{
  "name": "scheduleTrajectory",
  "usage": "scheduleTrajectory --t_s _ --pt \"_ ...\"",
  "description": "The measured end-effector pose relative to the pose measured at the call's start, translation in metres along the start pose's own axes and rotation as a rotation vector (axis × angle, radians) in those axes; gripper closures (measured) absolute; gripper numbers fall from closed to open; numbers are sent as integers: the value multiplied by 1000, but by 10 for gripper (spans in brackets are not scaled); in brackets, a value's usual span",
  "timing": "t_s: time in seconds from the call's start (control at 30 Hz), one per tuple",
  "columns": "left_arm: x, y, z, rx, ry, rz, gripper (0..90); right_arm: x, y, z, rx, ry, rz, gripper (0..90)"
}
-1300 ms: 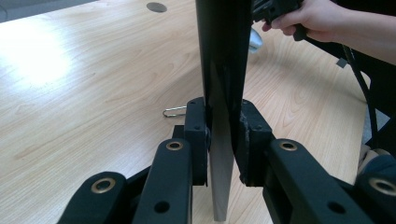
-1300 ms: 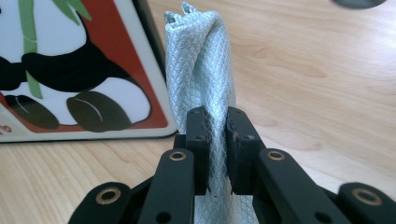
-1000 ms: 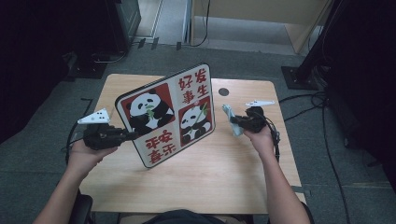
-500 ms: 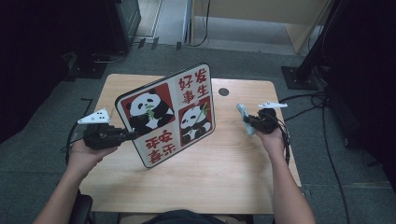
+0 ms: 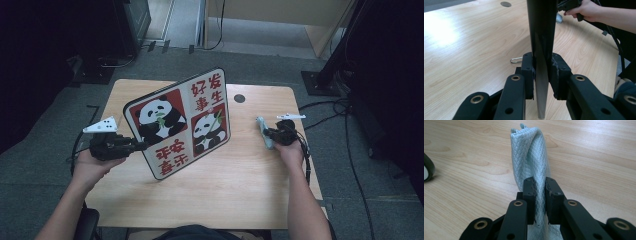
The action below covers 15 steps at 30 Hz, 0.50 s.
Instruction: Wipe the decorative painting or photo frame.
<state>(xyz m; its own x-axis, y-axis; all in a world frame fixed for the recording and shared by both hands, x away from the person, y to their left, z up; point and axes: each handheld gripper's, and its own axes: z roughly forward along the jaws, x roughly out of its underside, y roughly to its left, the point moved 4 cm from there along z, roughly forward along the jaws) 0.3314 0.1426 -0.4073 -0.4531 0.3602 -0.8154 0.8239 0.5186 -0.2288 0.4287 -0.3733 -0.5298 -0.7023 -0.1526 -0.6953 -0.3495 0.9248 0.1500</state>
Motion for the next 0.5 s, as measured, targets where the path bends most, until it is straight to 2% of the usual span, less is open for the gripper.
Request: scheduleTrajectory --t_s 0.1,0.33,0.5 --pt "1 0 1 1 4 0 745 0 0 2 15 -5 -6 798" --pt "1 0 2 1 8 6 712 4 2 6 -7 -4 -2 737" --pt "1 0 2 1 5 5 666 2 1 4 -23 -12 16 639"
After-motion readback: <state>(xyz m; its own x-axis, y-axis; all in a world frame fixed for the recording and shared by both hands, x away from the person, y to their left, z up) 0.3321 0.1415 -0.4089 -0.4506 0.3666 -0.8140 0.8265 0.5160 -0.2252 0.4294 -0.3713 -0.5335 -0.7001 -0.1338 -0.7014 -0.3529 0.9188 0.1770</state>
